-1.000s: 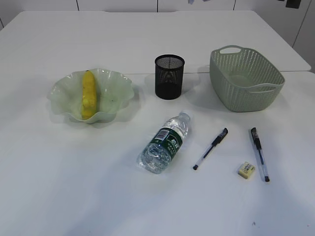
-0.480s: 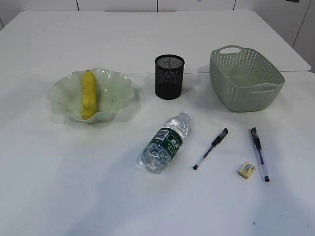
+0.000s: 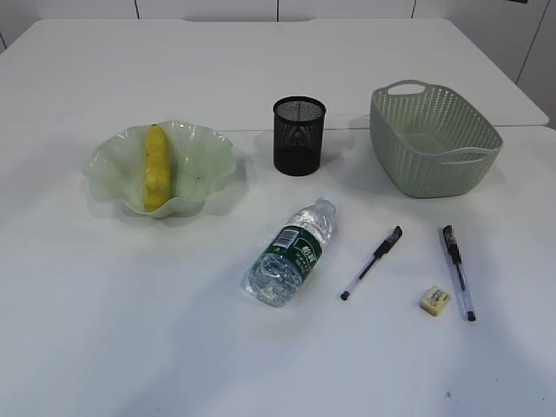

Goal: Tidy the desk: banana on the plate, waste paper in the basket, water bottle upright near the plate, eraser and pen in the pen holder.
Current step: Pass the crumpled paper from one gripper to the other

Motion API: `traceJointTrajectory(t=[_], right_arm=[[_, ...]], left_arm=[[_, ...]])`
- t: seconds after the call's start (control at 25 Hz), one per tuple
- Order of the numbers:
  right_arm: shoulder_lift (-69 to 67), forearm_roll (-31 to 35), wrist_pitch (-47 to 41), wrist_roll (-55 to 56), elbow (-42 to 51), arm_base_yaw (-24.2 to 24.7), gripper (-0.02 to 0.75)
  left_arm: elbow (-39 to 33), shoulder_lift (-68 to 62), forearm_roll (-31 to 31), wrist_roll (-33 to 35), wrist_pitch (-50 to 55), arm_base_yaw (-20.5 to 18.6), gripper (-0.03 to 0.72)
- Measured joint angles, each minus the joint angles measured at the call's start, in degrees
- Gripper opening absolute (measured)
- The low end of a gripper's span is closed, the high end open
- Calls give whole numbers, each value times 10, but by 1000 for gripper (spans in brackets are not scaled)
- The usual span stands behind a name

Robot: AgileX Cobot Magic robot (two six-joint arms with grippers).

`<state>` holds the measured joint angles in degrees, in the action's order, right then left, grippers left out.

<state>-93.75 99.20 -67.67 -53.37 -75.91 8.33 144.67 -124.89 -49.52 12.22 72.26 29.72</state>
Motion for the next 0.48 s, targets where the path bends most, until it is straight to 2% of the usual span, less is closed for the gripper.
traceJointTrajectory(t=[0.48], right_arm=[[0,2,-1,2,0,0,428]], left_arm=[[0,0,-5,4,0,2,41]])
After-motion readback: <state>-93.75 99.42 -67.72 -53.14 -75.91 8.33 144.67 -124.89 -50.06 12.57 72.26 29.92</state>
